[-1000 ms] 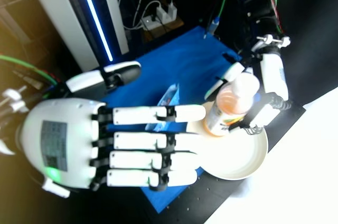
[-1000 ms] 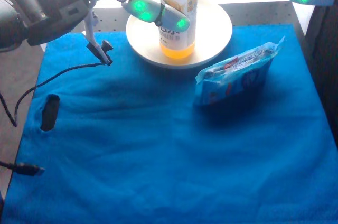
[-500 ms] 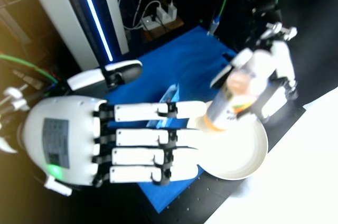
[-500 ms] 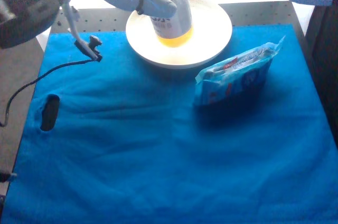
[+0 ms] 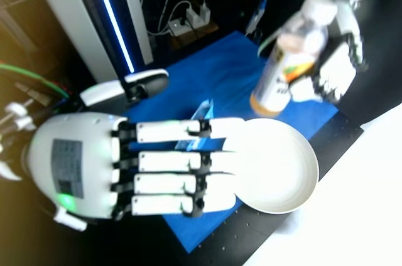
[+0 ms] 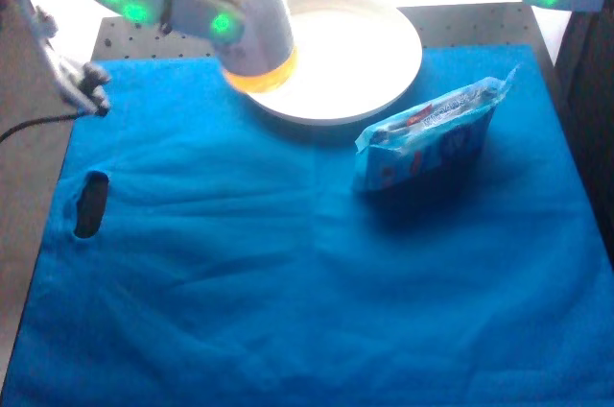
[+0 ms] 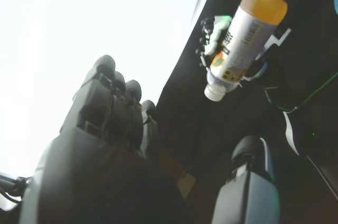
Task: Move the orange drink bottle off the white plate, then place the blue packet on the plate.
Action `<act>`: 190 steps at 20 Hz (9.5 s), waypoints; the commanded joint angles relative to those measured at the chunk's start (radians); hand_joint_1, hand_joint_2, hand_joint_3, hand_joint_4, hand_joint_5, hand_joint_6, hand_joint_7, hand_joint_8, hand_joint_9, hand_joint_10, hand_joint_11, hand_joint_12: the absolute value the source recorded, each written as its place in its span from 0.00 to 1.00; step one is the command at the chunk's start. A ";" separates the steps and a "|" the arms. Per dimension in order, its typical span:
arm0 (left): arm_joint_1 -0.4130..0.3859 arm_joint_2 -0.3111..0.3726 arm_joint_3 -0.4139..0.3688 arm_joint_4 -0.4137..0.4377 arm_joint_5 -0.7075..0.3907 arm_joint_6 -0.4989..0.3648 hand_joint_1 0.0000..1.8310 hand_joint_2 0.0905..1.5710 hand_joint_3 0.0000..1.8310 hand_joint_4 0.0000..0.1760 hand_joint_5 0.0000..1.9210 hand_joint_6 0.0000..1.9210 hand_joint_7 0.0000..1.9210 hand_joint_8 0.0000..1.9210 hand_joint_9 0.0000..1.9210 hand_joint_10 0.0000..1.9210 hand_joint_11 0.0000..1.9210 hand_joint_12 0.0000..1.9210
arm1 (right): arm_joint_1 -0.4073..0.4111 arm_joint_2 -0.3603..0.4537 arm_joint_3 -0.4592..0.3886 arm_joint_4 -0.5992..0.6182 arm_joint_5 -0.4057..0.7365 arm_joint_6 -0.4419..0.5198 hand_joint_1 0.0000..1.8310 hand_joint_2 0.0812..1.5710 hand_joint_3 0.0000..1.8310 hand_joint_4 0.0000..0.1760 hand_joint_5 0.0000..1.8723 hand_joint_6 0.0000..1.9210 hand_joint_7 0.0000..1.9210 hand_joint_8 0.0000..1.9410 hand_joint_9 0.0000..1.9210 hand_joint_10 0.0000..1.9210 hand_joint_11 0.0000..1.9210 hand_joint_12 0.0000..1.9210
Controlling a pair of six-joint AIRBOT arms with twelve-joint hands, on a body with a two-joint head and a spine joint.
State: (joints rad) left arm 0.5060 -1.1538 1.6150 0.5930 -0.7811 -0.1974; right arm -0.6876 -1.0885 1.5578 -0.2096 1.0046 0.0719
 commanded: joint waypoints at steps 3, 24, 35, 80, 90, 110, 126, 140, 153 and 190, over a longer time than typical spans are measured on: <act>-0.007 0.048 -0.050 -0.022 -0.130 -0.014 0.69 0.69 0.00 0.00 0.50 0.39 0.54 0.58 0.57 0.53 0.45 0.79 | 0.018 0.001 -0.003 0.053 0.108 0.011 0.32 0.50 0.01 0.48 0.11 0.00 0.14 0.00 0.10 0.00 0.13 0.04; 0.063 0.097 -0.117 0.173 0.004 -0.047 0.69 0.67 0.00 0.00 0.52 0.40 0.58 0.49 0.55 0.52 0.46 0.78 | 0.017 0.001 -0.002 0.053 0.106 0.012 0.32 0.50 0.00 0.47 0.11 0.00 0.16 0.00 0.10 0.00 0.12 0.03; 0.097 0.041 -0.057 0.206 0.053 -0.092 0.68 0.68 0.00 0.00 0.50 0.46 0.57 0.48 0.60 0.25 0.46 0.65 | 0.017 0.001 -0.002 0.051 0.107 0.012 0.31 0.51 0.00 0.45 0.11 0.00 0.17 0.00 0.12 0.01 0.15 0.04; 0.221 0.208 -0.149 -0.167 -0.074 0.129 0.48 0.37 0.00 1.00 0.00 0.00 0.00 0.00 0.00 0.00 0.00 0.00 | 0.245 -0.155 0.079 -1.156 -0.350 0.534 0.44 0.38 0.00 0.21 0.27 0.00 0.26 0.00 0.26 0.00 0.08 0.40; 0.229 0.211 -0.160 -0.168 -0.089 0.131 0.46 0.37 0.00 1.00 0.00 0.00 0.00 0.00 0.00 0.00 0.00 0.00 | 0.204 -0.190 0.089 -1.181 -0.367 0.535 0.45 0.45 0.00 0.33 0.27 0.00 0.32 0.00 0.30 0.00 0.09 0.53; 0.240 0.207 -0.164 -0.169 -0.079 0.134 0.47 0.38 0.00 1.00 0.00 0.00 0.01 0.00 0.00 0.00 0.00 0.00 | 0.223 -0.164 0.053 -1.146 -0.335 0.543 0.45 0.47 0.00 0.21 0.32 0.00 0.38 0.00 0.36 0.01 0.10 0.55; 0.255 0.205 -0.165 -0.191 -0.088 0.140 0.45 0.38 0.00 1.00 0.00 0.00 0.01 0.00 0.00 0.00 0.00 0.00 | 0.226 -0.100 -0.008 -1.160 -0.330 0.543 0.42 0.49 0.00 0.33 0.31 0.00 0.39 0.00 0.36 0.00 0.10 0.59; 0.295 0.206 -0.173 -0.250 -0.113 0.169 0.45 0.40 0.00 1.00 0.00 0.00 0.00 0.00 0.00 0.00 0.00 0.00 | 0.232 -0.006 -0.095 -0.976 -0.302 0.388 0.35 0.39 0.00 0.85 0.09 0.00 0.09 0.00 0.08 0.00 0.00 0.33; 0.368 0.223 -0.185 -0.338 -0.155 0.196 0.43 0.42 0.00 1.00 0.00 0.00 0.00 0.00 0.00 0.00 0.00 0.00 | 0.247 0.071 -0.192 -0.954 -0.285 0.341 0.39 0.40 0.00 0.10 0.16 0.00 0.17 0.00 0.16 0.00 0.00 0.45; 0.442 0.246 -0.210 -0.434 -0.220 0.229 0.36 0.45 0.00 1.00 0.00 0.00 0.00 0.00 0.00 0.00 0.00 0.00 | 0.063 -0.056 -0.068 -0.981 -0.327 0.421 0.48 0.44 0.00 0.47 0.18 0.00 0.30 0.00 0.30 0.01 0.03 0.60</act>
State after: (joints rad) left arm 0.9535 -0.9092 1.4059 0.2123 -0.8936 0.0353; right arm -0.6281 -1.1408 1.4887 -1.2270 0.6464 0.4892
